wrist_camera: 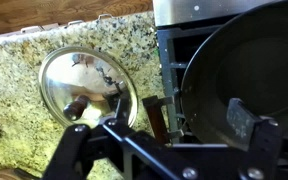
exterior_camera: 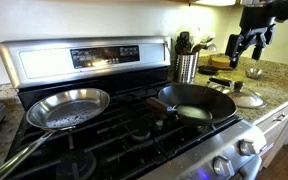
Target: Put the lid on the pan that's closest to it
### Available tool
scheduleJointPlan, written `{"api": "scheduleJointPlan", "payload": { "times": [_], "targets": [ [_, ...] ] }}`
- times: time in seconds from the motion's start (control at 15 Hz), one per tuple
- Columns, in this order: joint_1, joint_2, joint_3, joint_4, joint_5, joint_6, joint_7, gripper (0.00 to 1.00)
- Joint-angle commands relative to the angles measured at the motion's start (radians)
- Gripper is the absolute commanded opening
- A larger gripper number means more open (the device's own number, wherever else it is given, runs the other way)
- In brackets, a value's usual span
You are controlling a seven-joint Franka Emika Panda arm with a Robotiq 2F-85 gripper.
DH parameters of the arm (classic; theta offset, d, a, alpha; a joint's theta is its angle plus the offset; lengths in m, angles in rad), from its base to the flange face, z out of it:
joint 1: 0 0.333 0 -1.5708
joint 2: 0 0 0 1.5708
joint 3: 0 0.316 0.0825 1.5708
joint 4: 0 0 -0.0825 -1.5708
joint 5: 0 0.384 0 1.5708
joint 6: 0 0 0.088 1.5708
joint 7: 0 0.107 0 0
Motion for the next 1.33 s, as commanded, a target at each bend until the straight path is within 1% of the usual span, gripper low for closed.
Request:
{"api": "scheduleJointPlan", "payload": {
  "times": [0.0, 0.33, 0.53, 0.8, 1.0, 1.2, 1.27],
  "targets": [
    [0.025, 0.002, -0.024, 0.002, -0.011, -0.004, 0.008, 1.0],
    [0.025, 0.002, -0.024, 0.002, -0.011, -0.004, 0.008, 1.0],
    [0.031, -0.002, -0.066, -0.008, 0.002, 0.027, -0.067, 1.0],
    [0.025, 0.003, -0.161, -0.009, 0.038, 0.077, -0.214, 1.0],
    [0.02, 0.026, -0.249, -0.004, 0.085, 0.125, -0.362, 1.0],
    [0.004, 0.062, -0.321, 0.01, 0.117, 0.133, -0.474, 1.0],
    [-0.006, 0.078, -0.339, 0.017, 0.118, 0.132, -0.492, 1.0]
  ]
}}
